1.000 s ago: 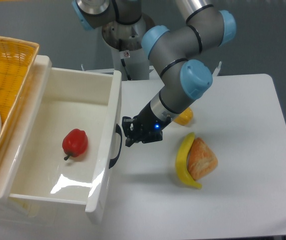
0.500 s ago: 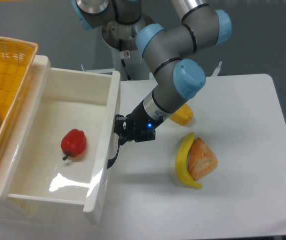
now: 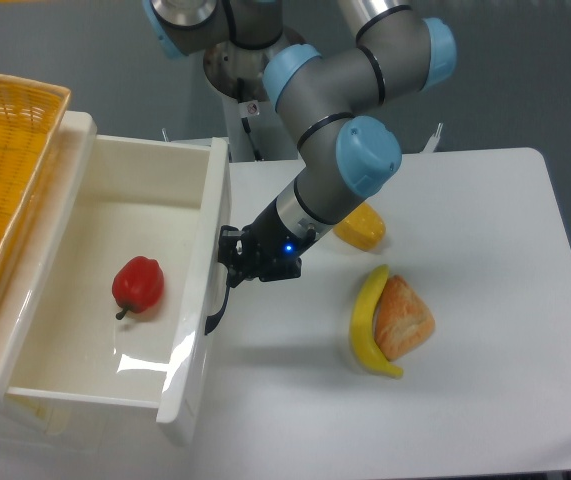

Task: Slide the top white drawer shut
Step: 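Push the drawer front toward the cabinet until the drawer shuts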

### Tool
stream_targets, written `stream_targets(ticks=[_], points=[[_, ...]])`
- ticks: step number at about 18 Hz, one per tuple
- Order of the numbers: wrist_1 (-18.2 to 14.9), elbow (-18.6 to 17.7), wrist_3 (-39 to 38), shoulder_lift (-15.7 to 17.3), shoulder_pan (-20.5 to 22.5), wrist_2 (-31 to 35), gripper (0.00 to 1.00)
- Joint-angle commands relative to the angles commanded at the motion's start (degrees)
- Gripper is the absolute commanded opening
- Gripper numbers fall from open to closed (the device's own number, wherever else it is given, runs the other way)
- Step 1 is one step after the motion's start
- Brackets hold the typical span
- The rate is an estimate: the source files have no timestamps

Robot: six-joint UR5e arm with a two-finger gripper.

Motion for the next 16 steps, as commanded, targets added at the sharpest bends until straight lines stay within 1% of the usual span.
stream_targets(ticks=[6, 16], points=[[-1.4, 0.0, 0.0, 1.2, 0.0, -0.4, 0.11], [-1.4, 0.1, -0.2, 1.2, -1.6, -0.4, 0.12]])
